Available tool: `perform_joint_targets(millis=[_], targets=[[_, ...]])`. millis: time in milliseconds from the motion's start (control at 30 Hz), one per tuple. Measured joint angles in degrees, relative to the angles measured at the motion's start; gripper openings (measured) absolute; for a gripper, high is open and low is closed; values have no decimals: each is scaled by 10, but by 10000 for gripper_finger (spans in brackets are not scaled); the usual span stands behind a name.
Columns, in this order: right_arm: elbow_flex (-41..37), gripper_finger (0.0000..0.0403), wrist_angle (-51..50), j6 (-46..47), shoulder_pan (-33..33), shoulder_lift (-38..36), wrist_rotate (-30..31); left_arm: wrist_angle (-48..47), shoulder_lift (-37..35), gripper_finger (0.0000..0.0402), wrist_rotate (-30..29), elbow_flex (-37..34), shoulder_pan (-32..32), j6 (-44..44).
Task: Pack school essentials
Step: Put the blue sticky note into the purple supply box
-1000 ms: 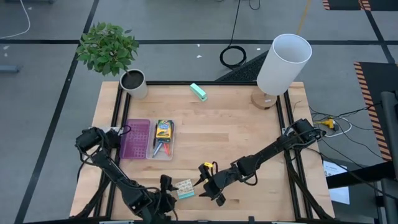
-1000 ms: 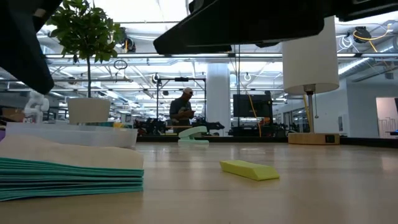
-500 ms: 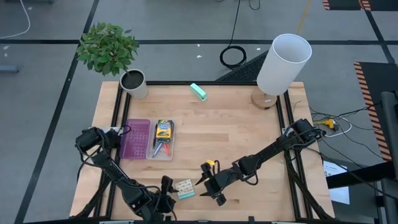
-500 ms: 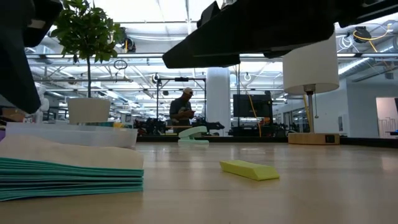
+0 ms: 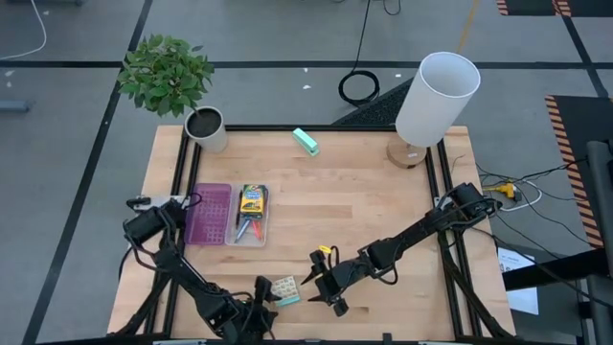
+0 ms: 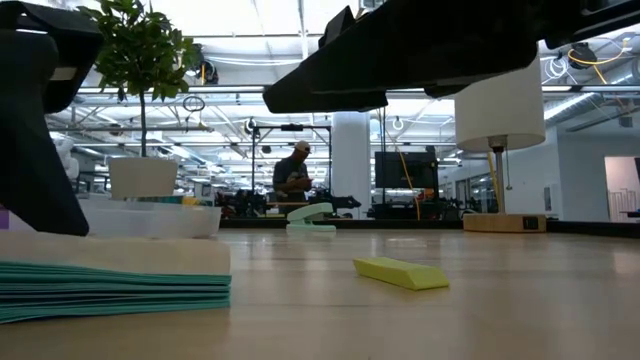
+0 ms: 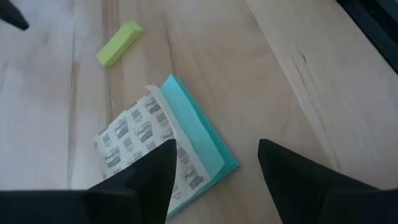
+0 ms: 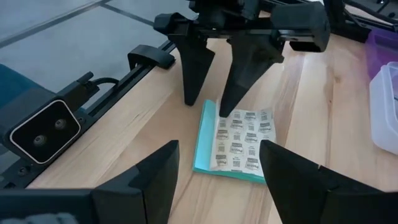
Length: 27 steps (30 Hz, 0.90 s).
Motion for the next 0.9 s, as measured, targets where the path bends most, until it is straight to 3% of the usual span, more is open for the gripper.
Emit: perform_joint_targets(millis=[167, 600, 900], targets=[[0, 217, 0, -1, -2, 0, 0, -12, 0, 213, -1, 0, 0, -26], [0, 217, 0, -1, -2, 0, 0, -38, 0, 96, 1, 1, 1, -46], [0, 217, 0, -1, -2, 0, 0, -27, 1, 41, -1, 0, 1, -44]])
